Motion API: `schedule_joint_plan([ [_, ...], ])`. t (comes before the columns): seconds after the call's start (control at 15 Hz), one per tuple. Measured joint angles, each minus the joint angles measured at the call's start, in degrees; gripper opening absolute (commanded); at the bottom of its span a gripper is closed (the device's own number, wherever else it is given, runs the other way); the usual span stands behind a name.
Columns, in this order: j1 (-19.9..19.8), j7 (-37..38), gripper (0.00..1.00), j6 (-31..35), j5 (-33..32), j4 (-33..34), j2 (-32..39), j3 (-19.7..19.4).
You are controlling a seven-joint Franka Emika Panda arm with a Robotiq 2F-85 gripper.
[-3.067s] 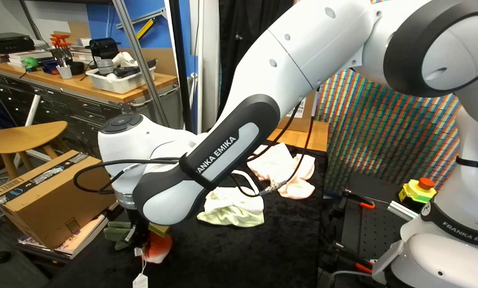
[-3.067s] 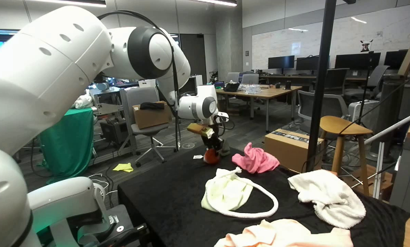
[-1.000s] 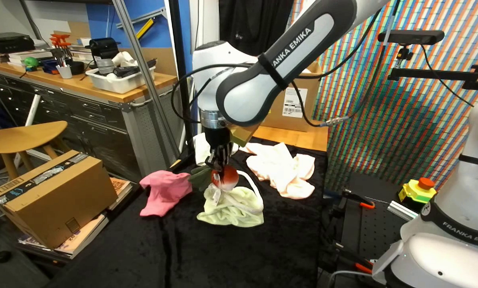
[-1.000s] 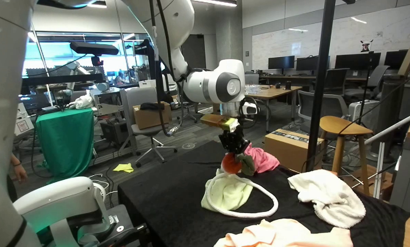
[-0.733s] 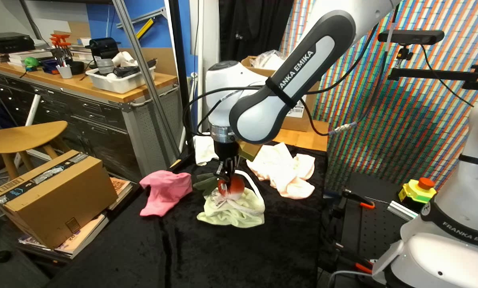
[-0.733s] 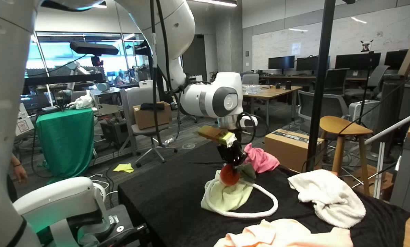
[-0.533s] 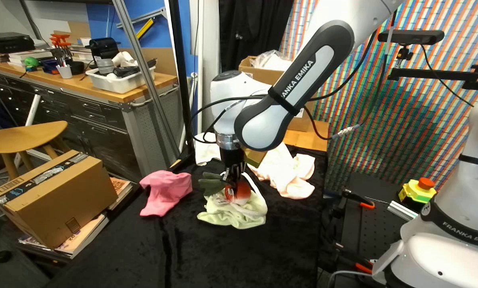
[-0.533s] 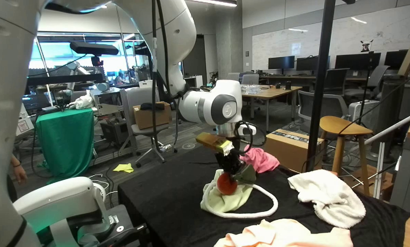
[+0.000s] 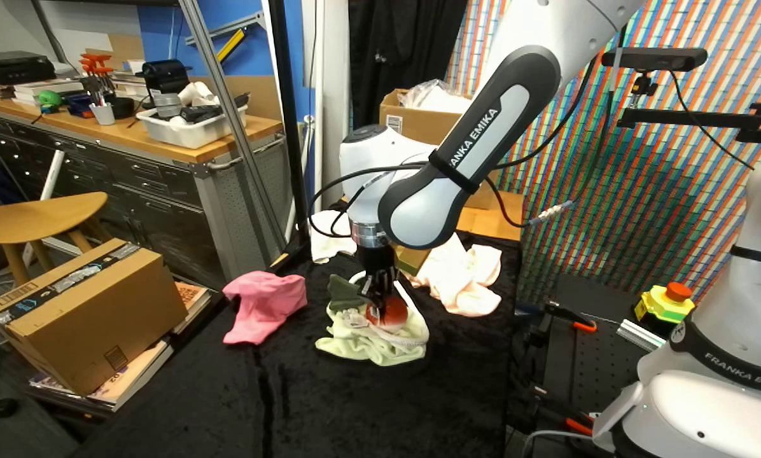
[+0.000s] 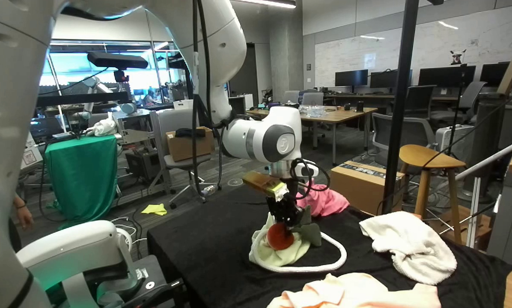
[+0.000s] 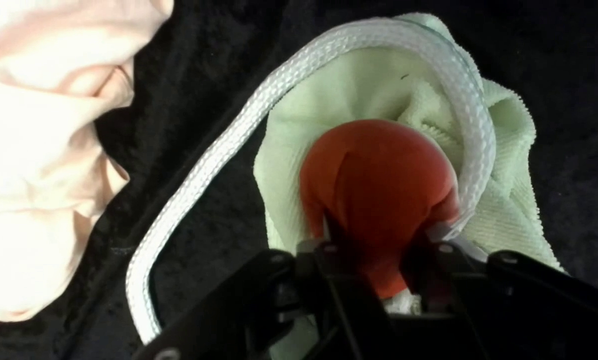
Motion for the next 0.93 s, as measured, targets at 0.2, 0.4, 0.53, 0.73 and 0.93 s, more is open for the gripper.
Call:
schedule_joint_plan([
  [0.2,0.0,0.3,0.84,-0.1,0.0,0.1,-0.4,0.0],
  [0.4,0.2,0.3,1.00,-0.5,0.0,0.5,-1.2,0.0],
  [0.53,0.4,0.3,1.00,-1.3,-0.2,1.2,-2.2,0.0],
  [0.73,0.7,-0.3,1.00,-4.8,-0.4,4.1,-3.4,0.1],
  [0.93,0.9,-2.2,1.00,-9.6,-0.6,9.5,-3.6,0.7],
])
